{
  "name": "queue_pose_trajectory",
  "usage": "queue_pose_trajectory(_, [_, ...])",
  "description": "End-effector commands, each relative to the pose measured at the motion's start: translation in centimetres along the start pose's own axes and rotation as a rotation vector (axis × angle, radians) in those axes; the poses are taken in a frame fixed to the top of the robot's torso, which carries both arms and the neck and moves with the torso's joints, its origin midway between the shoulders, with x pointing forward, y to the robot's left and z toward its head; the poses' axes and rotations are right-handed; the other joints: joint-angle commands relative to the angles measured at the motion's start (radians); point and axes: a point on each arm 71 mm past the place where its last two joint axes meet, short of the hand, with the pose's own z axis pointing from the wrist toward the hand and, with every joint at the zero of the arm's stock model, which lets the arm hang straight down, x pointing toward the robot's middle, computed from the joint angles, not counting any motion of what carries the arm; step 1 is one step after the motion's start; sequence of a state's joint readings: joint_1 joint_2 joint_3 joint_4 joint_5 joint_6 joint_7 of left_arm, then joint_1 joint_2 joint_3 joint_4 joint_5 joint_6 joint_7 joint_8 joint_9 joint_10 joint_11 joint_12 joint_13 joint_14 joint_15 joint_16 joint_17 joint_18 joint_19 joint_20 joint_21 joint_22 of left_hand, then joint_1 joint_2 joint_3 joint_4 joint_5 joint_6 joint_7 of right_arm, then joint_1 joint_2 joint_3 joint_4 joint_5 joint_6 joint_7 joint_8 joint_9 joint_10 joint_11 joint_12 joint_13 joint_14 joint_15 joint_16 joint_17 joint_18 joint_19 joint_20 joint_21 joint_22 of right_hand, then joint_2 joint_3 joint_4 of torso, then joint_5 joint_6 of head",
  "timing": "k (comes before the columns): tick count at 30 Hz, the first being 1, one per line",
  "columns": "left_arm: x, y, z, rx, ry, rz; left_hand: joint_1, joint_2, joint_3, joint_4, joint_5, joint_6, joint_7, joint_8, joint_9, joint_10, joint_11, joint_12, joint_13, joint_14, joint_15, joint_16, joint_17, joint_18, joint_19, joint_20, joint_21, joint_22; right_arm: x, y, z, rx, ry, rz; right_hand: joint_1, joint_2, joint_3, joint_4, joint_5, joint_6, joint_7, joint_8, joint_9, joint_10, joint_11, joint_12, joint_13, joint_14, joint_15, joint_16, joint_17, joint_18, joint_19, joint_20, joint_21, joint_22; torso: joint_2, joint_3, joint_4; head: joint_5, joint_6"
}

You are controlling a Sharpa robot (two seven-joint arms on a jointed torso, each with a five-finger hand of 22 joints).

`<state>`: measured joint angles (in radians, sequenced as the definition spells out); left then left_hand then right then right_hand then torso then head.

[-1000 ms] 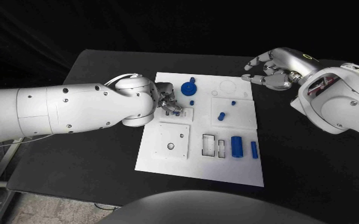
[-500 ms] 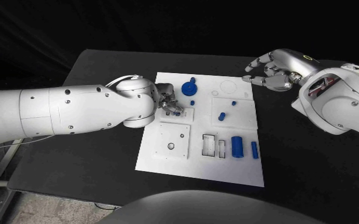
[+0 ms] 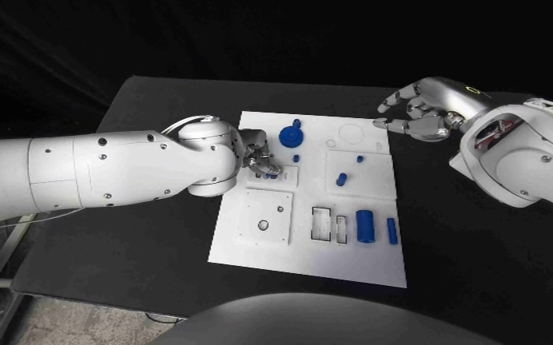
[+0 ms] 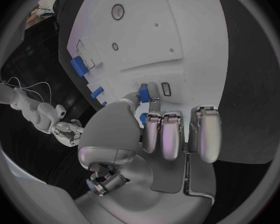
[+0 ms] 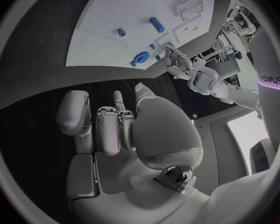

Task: Assemble the parts on the task board

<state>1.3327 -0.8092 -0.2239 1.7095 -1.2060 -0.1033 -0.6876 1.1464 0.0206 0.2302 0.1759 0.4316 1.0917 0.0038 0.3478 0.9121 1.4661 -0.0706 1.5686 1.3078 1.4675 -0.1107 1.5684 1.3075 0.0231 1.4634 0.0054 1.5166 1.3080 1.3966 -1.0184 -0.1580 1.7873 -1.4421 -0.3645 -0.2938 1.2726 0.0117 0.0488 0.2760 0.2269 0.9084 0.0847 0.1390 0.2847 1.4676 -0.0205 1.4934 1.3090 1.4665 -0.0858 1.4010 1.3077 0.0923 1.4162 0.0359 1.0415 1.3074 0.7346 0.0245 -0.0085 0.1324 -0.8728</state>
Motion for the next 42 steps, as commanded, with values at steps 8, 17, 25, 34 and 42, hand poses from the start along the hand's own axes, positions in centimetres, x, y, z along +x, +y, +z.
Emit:
queue_pose_trajectory(8, [0.39, 0.41, 0.00, -0.008, 0.039, 0.031, -0.004, 0.010, 0.008, 0.000, -0.007, 0.002, -0.001, -0.006, 0.002, 0.105, 0.008, 0.002, 0.263, 0.103, 0.006, 0.002, 0.263, 0.003, 0.032, 0.004, -0.005, 0.173, 0.19, -0.25, -0.01, 0.020, 0.024, 0.001, 0.010, 0.003, 0.001, -0.004, 0.005, 0.007, 0.000, -0.005, -0.002, 0.042, 0.008, -0.007, 0.185, 0.061, 0.009, -0.006, 0.045, 0.008, -0.006, -0.001, -0.006, 0.123, 0.000, 0.0002, -0.0001, 0.001, 0.000])
queue_pose_trajectory(17, [0.39, 0.57, 0.02, -0.011, 0.043, 0.030, -0.005, 0.007, 0.014, -0.002, -0.008, -0.001, 0.000, -0.009, 0.004, 0.105, 0.009, 0.002, 0.263, 0.103, 0.007, 0.002, 0.263, 0.004, 0.029, 0.004, -0.008, 0.169, 0.29, -0.29, 0.04, 0.024, 0.031, 0.002, 0.010, 0.003, 0.001, -0.005, 0.005, 0.006, 0.000, -0.005, -0.002, 0.042, 0.008, -0.007, 0.184, 0.060, 0.009, -0.007, 0.043, 0.008, -0.007, -0.001, -0.008, 0.122, 0.000, -0.0005, -0.0001, 0.004, 0.000])
queue_pose_trajectory(25, [0.38, 0.53, 0.11, -0.011, 0.045, 0.033, -0.022, -0.001, 0.026, 0.000, -0.058, -0.005, 0.003, -0.017, 0.012, 0.105, 0.013, 0.002, 0.263, 0.103, 0.010, 0.002, 0.263, 0.005, 0.024, 0.007, -0.013, 0.165, 0.36, -0.37, 0.02, 0.028, 0.036, 0.001, 0.010, 0.003, 0.001, -0.005, 0.005, 0.006, 0.000, -0.005, -0.002, 0.042, 0.008, -0.007, 0.184, 0.060, 0.009, -0.007, 0.043, 0.008, -0.007, -0.001, -0.008, 0.122, 0.000, 0.0000, -0.0003, 0.005, 0.000])
queue_pose_trajectory(34, [0.32, 0.38, 0.31, -0.011, 0.041, 0.043, -0.129, -0.015, -0.037, 0.068, -0.284, -0.025, 0.024, -0.059, 0.009, 0.105, 0.030, 0.002, 0.263, 0.103, 0.025, 0.002, 0.263, 0.011, 0.006, 0.020, -0.031, 0.146, 0.40, -0.37, -0.02, 0.030, 0.040, 0.001, 0.011, 0.003, 0.001, -0.005, 0.005, 0.005, 0.000, -0.006, -0.003, 0.041, 0.008, -0.009, 0.182, 0.060, 0.009, -0.009, 0.040, 0.009, -0.008, -0.001, -0.013, 0.121, 0.001, 0.0004, -0.0011, 0.004, 0.000])
queue_pose_trajectory(42, [0.33, 0.38, 0.35, -0.011, 0.045, 0.053, -0.172, -0.021, -0.082, 0.094, -0.324, -0.024, 0.031, -0.077, 0.005, 0.105, 0.037, 0.002, 0.263, 0.103, 0.032, 0.002, 0.263, 0.014, -0.003, 0.028, -0.041, 0.137, 0.39, -0.51, -0.13, 0.035, 0.044, 0.000, 0.011, 0.003, 0.001, -0.005, 0.005, 0.005, 0.000, -0.007, -0.003, 0.039, 0.008, -0.011, 0.181, 0.059, 0.009, -0.011, 0.038, 0.010, -0.009, -0.001, -0.017, 0.120, 0.000, 0.0004, -0.0004, 0.002, 0.000])
